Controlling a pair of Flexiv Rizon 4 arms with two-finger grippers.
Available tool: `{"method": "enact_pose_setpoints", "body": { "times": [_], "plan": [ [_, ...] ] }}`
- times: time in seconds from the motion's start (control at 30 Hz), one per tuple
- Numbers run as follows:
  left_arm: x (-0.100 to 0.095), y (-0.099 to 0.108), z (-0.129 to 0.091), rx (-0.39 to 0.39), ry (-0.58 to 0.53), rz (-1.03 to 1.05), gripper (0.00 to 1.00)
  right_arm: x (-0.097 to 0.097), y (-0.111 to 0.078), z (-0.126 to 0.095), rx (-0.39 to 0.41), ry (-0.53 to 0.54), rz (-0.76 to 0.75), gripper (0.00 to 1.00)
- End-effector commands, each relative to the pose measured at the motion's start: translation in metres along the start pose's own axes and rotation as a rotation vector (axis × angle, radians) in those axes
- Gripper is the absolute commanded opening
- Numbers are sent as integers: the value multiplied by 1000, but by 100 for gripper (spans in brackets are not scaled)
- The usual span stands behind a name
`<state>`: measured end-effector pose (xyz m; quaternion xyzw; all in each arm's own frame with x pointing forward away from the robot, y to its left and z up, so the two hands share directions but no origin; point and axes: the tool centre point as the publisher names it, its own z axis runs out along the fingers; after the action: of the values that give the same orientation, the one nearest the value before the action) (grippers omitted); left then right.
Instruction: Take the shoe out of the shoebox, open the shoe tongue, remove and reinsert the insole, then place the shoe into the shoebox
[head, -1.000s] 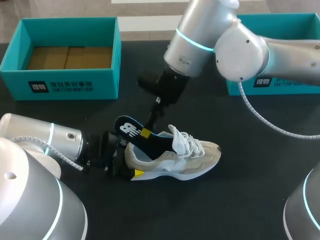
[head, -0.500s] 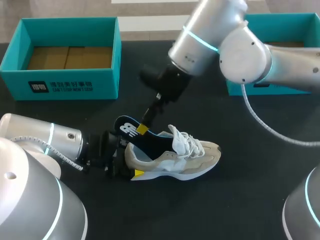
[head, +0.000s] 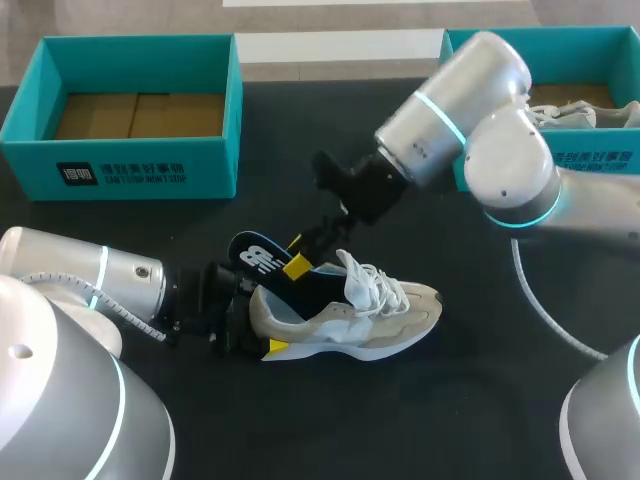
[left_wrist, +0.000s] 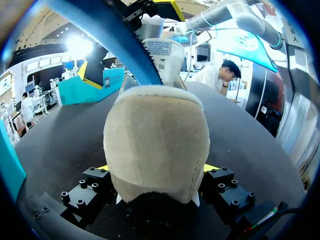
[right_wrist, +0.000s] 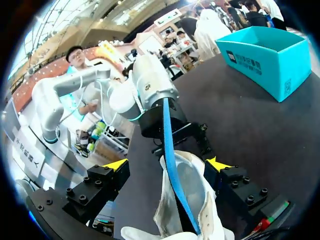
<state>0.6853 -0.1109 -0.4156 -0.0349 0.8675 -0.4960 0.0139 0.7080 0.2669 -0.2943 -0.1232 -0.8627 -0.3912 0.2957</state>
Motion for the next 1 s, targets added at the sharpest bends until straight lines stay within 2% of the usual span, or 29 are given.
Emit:
{"method": "enact_pose_setpoints", "body": {
  "times": [0.03, 0.1, 0.33, 0.37, 0.4, 0.6, 0.77, 1.0],
  "plan": [
    [2, 2, 4, -4, 0, 0, 0, -5, 1, 11, 10, 16, 4, 100],
    [2, 2, 4, -4, 0, 0, 0, -5, 1, 12, 13, 19, 6, 99],
    [2, 2, 4, -4, 0, 0, 0, -4, 3, 16, 29, 22, 6, 77],
    [2, 2, 4, -4, 0, 0, 0, -4, 4, 17, 30, 22, 6, 58],
    [2, 2, 4, -4, 0, 0, 0, -4, 4, 18, 31, 21, 5, 50],
    [2, 2, 4, -4, 0, 0, 0, -5, 4, 23, 35, 22, 1, 49],
    [2, 2, 4, -4, 0, 0, 0, -8, 2, 27, 43, 8, 5, 42],
    [2, 2, 4, -4, 0, 0, 0, -10, 1, 29, 49, 7, 5, 38]
  ]
}}
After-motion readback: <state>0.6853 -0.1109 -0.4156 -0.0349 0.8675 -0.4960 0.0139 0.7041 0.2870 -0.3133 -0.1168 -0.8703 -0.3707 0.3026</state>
